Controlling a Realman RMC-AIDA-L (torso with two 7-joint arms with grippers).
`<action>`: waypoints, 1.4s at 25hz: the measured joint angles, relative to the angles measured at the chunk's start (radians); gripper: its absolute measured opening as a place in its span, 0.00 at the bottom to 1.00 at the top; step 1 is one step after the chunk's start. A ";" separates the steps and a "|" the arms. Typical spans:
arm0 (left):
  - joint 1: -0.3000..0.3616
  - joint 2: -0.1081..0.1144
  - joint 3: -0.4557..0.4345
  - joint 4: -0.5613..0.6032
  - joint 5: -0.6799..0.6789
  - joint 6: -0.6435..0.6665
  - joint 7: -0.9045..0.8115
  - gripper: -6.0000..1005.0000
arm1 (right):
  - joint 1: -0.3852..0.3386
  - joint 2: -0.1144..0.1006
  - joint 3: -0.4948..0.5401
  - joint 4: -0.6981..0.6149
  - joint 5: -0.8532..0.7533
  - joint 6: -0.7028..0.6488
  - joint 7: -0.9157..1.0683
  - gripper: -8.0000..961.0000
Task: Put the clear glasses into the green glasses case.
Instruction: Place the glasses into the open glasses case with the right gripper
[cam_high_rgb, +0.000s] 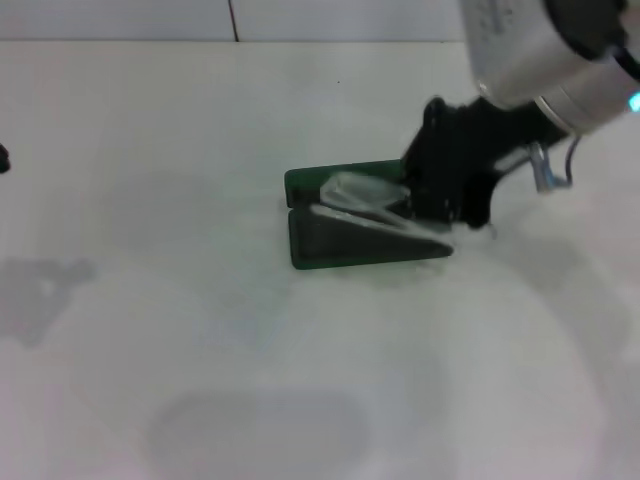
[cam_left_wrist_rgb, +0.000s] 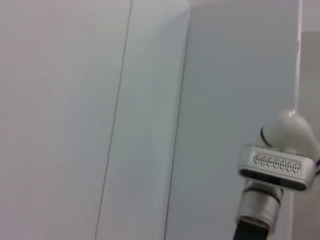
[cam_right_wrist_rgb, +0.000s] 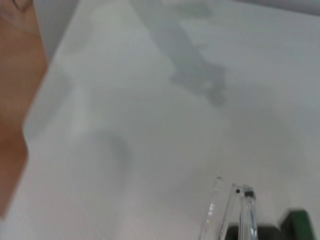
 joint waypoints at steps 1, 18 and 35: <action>0.002 -0.004 -0.001 0.000 0.003 0.000 0.004 0.06 | 0.043 0.000 -0.004 0.011 -0.035 -0.016 0.024 0.12; -0.005 -0.038 0.005 -0.012 0.040 0.000 0.041 0.06 | 0.143 0.012 -0.374 0.141 -0.274 0.216 0.066 0.13; 0.013 -0.028 -0.001 -0.010 0.062 0.004 0.026 0.06 | 0.152 0.012 -0.459 0.153 -0.350 0.278 0.186 0.13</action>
